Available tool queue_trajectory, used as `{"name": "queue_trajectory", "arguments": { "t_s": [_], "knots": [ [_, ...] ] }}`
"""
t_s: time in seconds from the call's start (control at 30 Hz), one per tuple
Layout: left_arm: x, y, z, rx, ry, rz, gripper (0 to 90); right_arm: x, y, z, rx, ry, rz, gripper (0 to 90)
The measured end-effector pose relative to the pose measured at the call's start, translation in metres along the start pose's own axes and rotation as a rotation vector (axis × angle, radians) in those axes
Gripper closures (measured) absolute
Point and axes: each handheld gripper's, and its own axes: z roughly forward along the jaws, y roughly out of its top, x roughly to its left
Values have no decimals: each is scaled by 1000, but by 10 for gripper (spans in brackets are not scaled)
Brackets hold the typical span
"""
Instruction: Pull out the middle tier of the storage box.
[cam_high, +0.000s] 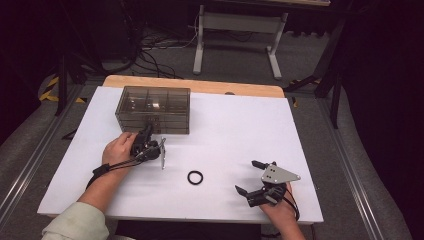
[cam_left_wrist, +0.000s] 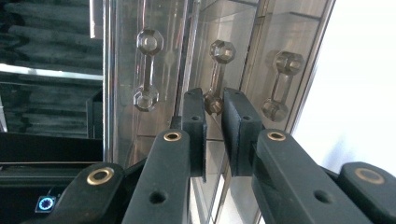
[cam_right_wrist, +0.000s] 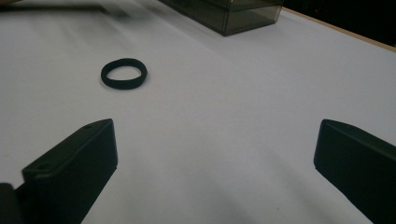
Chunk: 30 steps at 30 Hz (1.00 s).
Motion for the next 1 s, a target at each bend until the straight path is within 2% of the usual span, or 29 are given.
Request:
{"name": "queue_trajectory", "arguments": {
  "t_s": [0.5, 0.7, 1.0],
  "knots": [
    [5, -2, -14, -15, -40, -1, 800, 0, 0, 1, -1, 5, -1, 3],
    [5, -4, -17, -16, -50, 9, 798, 0, 0, 1, 1, 6, -1, 3],
    [7, -4, -22, -24, -59, 0, 798, 0, 0, 0, 3, 5, 4, 3]
  ]
}}
